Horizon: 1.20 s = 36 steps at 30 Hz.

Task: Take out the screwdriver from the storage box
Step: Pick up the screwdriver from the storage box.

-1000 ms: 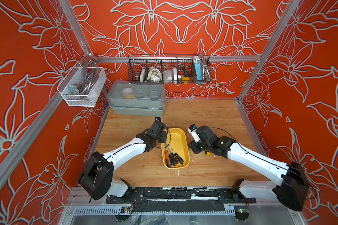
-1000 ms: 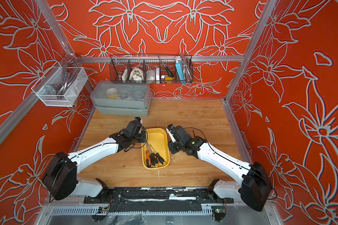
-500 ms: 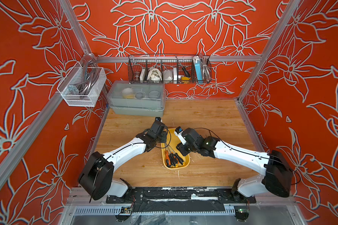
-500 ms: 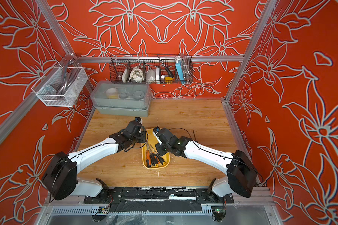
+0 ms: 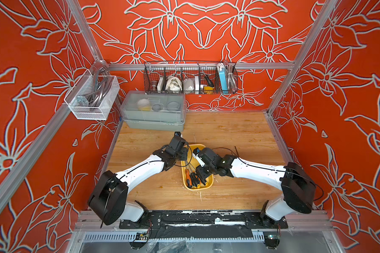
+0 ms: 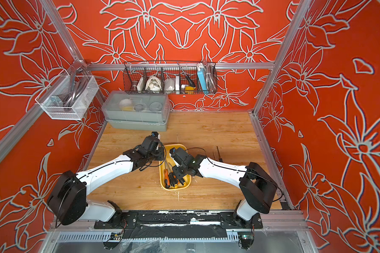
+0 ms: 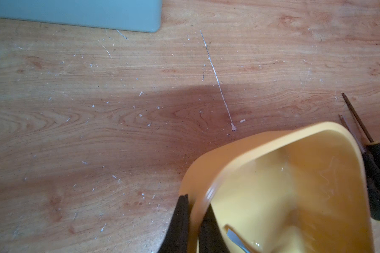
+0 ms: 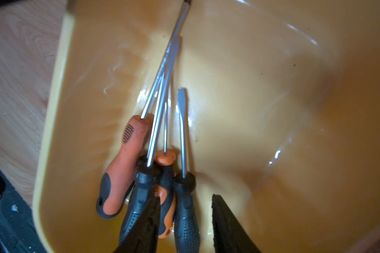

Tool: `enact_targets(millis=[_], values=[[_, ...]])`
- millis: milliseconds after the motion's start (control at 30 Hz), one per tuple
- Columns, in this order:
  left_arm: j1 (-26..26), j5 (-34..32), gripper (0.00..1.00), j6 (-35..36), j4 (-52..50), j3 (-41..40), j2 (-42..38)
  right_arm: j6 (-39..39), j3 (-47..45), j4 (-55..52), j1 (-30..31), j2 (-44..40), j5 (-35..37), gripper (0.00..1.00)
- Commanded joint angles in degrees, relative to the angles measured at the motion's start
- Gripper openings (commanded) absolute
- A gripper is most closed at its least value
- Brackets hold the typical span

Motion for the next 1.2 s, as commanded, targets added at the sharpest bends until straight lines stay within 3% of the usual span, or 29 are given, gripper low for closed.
enact_targets(millis=[0,267,800,1167], values=[[0.23,0.97,0.0,-0.42,2.27,2.21,-0.72,4.59,1.62,-1.93,1.1,-1.33,0.14,0.45],[0.22,0.81,0.0,-0.4,2.15,2.08,-1.25,9.38,3.15,-2.72,2.94,3.06,1.47,0.43],[0.19,0.88,0.0,-0.6,2.45,1.97,-1.21,8.85,6.83,-6.31,4.51,9.45,3.51,0.36],[0.21,0.62,0.0,-0.55,2.36,1.95,-1.35,9.4,5.99,-5.54,4.52,10.88,3.06,0.22]])
